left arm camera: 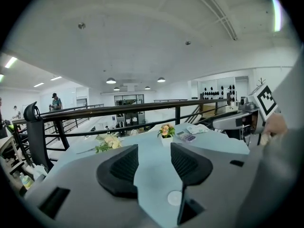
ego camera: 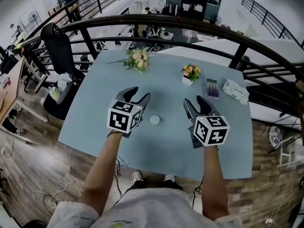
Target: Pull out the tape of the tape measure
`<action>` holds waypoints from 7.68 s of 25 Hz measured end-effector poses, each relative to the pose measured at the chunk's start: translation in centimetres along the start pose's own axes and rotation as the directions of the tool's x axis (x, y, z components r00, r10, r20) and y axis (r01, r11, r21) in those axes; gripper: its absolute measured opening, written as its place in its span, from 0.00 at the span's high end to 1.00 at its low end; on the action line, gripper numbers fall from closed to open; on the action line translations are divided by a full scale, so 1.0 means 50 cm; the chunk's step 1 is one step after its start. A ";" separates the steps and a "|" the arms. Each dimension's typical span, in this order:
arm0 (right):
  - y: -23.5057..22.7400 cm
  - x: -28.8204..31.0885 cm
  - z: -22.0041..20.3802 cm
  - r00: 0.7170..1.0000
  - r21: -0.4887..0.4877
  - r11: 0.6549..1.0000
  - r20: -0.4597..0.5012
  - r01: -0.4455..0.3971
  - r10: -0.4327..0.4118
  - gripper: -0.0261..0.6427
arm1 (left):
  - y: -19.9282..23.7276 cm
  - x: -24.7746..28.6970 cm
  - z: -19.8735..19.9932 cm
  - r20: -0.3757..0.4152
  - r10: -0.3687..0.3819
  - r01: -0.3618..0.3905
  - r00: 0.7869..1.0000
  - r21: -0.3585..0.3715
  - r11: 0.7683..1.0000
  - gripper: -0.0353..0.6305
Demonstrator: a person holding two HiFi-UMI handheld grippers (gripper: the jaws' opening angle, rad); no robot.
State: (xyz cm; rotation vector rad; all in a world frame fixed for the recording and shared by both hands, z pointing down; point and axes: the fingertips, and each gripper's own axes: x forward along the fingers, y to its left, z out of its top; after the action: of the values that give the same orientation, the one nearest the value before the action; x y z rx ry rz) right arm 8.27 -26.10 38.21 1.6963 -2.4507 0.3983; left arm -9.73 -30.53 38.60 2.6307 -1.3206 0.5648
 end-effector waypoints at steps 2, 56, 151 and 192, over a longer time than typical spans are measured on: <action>0.012 0.000 -0.007 1.000 0.014 1.000 0.000 0.019 -0.019 0.65 | 0.004 0.000 -0.008 -0.010 -0.027 0.028 1.000 0.014 1.000 0.63; 0.092 0.037 -0.236 0.975 0.153 0.969 -0.140 0.196 -0.175 0.65 | -0.160 0.132 -0.340 -0.567 -0.466 0.722 0.679 0.400 0.565 0.55; 0.100 0.070 -0.142 0.971 0.505 0.834 0.033 -0.222 0.238 0.65 | -0.174 0.049 -0.111 -0.525 -0.337 0.575 0.781 0.394 0.717 0.61; 0.149 0.085 -0.121 0.919 0.710 0.596 0.202 -0.376 0.339 0.93 | -0.186 0.028 -0.113 -0.516 -0.374 0.591 0.771 0.362 0.720 0.61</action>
State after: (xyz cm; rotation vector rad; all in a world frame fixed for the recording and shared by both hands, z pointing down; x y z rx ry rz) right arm -0.44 -25.70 44.07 1.3510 -2.8735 1.6284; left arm -3.09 -24.31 44.69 2.8314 -0.3164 1.4274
